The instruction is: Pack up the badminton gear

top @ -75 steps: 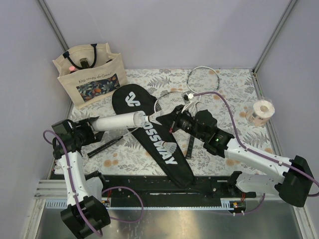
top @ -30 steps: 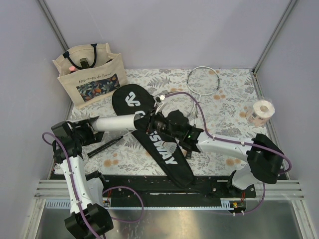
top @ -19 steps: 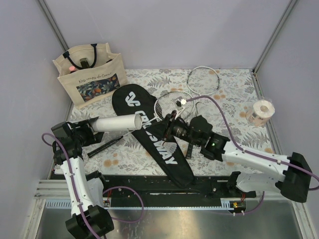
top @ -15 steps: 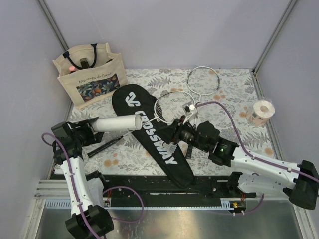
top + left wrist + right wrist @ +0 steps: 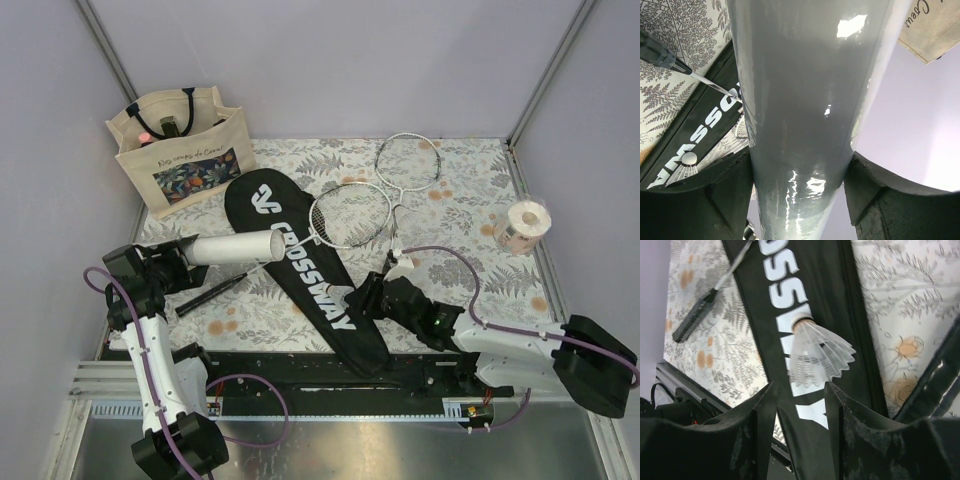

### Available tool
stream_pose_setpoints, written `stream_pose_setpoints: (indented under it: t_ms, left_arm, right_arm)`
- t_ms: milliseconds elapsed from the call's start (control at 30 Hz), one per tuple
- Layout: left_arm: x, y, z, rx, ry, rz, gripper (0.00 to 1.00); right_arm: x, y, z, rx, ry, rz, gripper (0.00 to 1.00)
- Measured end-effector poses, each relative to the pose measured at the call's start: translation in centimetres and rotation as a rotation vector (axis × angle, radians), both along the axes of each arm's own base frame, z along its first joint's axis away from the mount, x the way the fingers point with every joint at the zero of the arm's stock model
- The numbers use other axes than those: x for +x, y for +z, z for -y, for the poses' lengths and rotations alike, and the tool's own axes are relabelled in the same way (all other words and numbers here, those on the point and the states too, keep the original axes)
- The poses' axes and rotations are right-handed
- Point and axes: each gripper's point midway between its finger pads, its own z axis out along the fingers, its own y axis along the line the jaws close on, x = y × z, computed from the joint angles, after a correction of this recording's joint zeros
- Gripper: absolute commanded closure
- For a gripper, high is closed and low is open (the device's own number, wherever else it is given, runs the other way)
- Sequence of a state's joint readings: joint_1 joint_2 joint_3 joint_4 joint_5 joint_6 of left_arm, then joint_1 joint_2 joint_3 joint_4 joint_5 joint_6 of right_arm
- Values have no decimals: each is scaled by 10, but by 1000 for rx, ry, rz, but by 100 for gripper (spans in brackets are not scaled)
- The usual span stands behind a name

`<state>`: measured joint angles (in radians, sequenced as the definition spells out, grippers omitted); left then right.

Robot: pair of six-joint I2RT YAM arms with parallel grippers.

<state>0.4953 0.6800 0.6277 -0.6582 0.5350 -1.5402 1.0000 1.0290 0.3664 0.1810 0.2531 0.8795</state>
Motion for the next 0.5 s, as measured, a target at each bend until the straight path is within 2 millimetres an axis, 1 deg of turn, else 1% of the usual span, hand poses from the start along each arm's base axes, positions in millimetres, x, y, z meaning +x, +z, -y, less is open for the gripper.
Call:
stream_pose_setpoints:
  t_ms: [100,167,233,367,500]
  left_arm:
    - [0,0,0,0,0,0,48]
    - [0,0,0,1,1,1,48]
    - [0,1,0,3,0,5,48]
    - [-1,2,0,5,1,9,48]
    - [-1,2,0,5,1,9,48]
  right_arm:
    - [-2,-25,1,22,-46,-70,48]
    - [0,-36,1,30,-77,-99,48]
    - [3,-37,-3,56,-92,-106,48]
    - [11,-31,-16,131,-104,-94,48]
    - [14,-38,-22,148,-114,-107,49]
